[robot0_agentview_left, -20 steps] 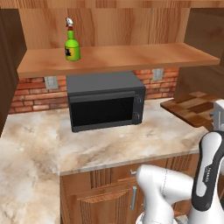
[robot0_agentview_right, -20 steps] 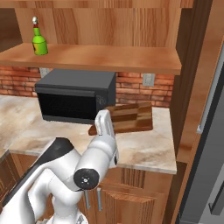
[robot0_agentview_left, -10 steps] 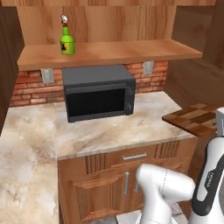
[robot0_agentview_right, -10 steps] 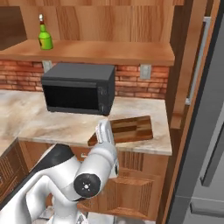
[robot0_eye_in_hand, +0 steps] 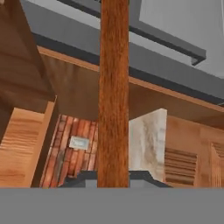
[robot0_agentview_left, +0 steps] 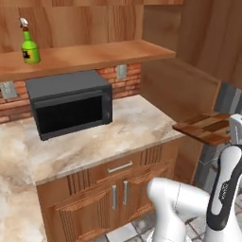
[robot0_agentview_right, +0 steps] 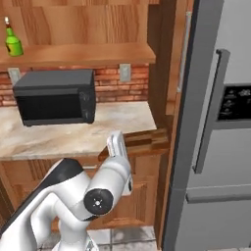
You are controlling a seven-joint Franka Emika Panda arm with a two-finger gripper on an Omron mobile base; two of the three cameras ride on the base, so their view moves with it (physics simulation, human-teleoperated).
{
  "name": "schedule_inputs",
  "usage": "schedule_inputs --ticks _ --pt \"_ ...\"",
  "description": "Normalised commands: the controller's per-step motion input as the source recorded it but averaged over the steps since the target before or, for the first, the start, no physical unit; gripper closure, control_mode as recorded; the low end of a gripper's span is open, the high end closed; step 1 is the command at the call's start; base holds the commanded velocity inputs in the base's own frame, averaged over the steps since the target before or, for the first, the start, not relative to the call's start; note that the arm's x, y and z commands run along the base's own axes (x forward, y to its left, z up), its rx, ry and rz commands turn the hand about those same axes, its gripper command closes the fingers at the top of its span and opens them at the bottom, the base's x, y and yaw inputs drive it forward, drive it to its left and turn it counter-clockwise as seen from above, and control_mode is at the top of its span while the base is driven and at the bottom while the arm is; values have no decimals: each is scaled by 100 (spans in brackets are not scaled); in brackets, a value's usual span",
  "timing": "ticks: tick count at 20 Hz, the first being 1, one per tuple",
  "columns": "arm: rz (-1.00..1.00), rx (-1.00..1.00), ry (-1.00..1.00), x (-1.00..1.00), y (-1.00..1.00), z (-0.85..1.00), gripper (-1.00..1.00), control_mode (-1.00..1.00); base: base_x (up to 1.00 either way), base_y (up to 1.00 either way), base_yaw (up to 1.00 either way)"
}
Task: Move the cutting board and knife to the sink. Then move spray from the cabinet to the counter.
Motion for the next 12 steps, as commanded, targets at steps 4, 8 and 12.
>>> schedule_inputs --ticks 4,8,12 --pt "0 0 0 0 0 0 100 100 -20 -6 -67" --pt "0 0 0 0 0 0 100 100 -38 -13 -79" --pt "0 0 0 0 0 0 100 100 -49 -9 -83"
